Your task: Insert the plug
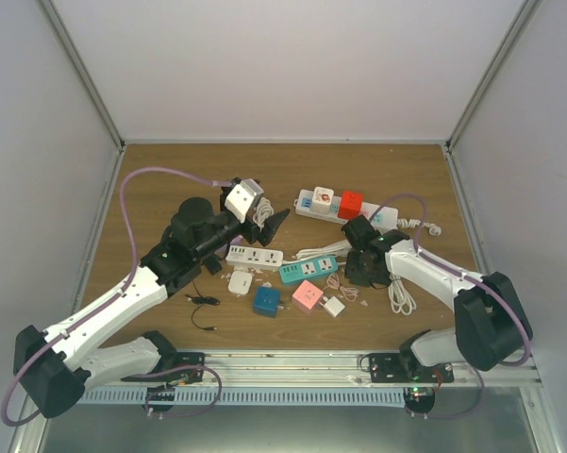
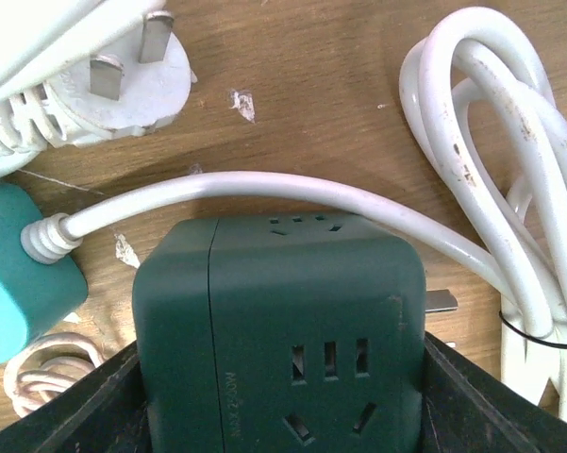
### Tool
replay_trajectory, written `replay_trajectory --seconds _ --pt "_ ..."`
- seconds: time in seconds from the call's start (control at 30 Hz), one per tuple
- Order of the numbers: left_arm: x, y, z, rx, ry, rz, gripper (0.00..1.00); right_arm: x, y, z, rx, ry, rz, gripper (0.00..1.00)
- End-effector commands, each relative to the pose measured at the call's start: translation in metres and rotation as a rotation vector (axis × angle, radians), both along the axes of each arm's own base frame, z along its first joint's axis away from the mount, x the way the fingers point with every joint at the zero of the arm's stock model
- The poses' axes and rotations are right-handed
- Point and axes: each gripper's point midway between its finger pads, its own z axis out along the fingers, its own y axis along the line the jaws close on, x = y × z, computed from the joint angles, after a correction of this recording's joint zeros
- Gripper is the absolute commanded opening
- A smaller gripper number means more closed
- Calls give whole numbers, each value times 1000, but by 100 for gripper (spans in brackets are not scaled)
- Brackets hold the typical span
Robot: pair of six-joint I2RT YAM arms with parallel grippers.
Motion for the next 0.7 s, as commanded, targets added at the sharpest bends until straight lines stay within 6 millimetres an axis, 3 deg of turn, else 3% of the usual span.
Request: replay_trajectory --seconds 0.0,0.17,0.37,0.53,0.67 --pt "3 0 10 -30 -28 4 99 4 2 -4 -6 -16 18 57" --pt "1 -2 11 -34 -28 -12 99 23 22 30 105 -146 63 54" --pt "-4 -10 9 -32 -20 -65 99 40 69 97 392 -330 166 54" --pt "-19 -21 12 -47 -29 -176 99 35 123 152 721 -424 338 54" --pt "-29 -24 14 -62 -46 -230 99 20 161 202 997 -481 517 53"
